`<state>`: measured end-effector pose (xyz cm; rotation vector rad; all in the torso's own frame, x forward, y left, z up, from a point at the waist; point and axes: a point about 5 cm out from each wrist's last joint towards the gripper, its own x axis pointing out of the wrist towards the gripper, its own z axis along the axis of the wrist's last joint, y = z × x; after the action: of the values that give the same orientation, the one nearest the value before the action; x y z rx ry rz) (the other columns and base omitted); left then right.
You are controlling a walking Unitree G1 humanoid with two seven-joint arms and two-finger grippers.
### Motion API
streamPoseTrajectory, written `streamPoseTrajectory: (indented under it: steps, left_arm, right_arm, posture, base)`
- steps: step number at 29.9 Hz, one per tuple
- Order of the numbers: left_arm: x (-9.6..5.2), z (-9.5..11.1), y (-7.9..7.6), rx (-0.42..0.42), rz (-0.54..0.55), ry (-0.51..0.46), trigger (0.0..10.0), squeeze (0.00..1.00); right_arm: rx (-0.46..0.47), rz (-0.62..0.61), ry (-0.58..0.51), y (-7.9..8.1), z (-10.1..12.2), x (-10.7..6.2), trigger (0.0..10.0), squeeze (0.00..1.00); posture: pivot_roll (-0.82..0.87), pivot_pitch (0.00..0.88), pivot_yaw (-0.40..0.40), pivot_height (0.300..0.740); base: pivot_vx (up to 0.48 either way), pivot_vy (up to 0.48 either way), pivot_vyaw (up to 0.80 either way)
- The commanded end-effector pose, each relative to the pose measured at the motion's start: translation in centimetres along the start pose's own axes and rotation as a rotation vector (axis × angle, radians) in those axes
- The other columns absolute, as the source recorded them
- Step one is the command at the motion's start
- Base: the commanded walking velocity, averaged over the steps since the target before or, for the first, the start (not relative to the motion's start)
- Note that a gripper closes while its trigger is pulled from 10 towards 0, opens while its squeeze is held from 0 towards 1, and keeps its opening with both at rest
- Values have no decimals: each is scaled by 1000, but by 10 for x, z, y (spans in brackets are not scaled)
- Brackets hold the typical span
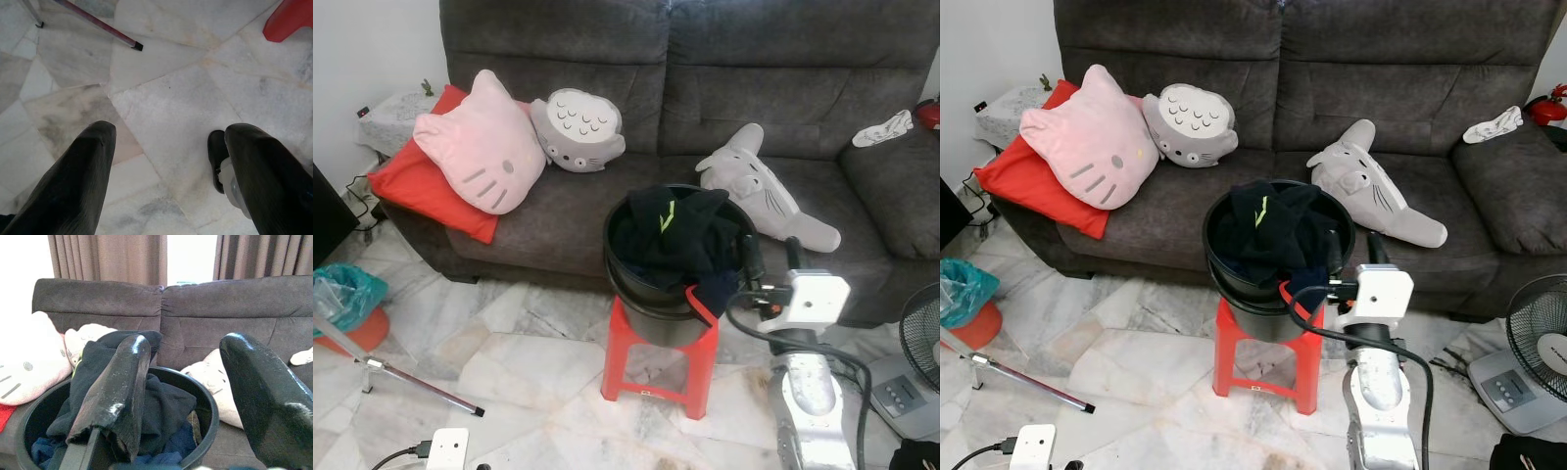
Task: Hang hanger
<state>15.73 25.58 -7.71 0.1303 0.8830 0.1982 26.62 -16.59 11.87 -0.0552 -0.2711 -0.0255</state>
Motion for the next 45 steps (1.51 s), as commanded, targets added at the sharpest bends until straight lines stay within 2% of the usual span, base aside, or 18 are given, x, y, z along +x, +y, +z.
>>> streamPoseTrajectory:
  steps: [1, 11, 27, 34, 41, 43, 45]
  left_arm:
    - [-1, -5, 0, -17, 5, 21, 10000, 0]
    - [-1, -6, 0, -21, 4, 21, 10000, 0]
    - [-1, -4, -1, -19, 5, 18, 10000, 0]
    - [0, -2, 0, -21, 3, 11, 10000, 0]
    - [0, -2, 0, -15, 5, 10, 10000, 0]
    - [-1, -3, 0, -13, 5, 10, 10000, 0]
    - [-1, -4, 0, -6, 4, 12, 10000, 0]
  right_arm:
    - [-12, 6, 0, 1, 1, 2, 10000, 0]
    - [-19, -12, 18, -2, -3, 2, 10000, 0]
    - [-10, -9, 21, 1, -3, 1, 10000, 0]
    - [-1, -22, 32, 0, -3, -5, 10000, 0]
    - [62, -78, 68, -15, -4, -16, 10000, 0]
    - [118, -74, 97, -19, -7, -23, 10000, 0]
    - [246, 47, 182, -15, -15, -36, 10000, 0]
  posture:
    - [-121, 0, 29, 740]
    - [-125, 0, 26, 740]
    - [-128, 0, 26, 740]
    - [-131, 0, 28, 740]
    - [-138, 0, 32, 740]
    - [-143, 0, 33, 740]
    - [-151, 0, 37, 740]
  base:
    - [259, 0, 0]
    - [278, 0, 0]
    - [299, 0, 0]
    - [0, 0, 0]
    - [0, 0, 0]
    - [0, 0, 0]
    - [0, 0, 0]
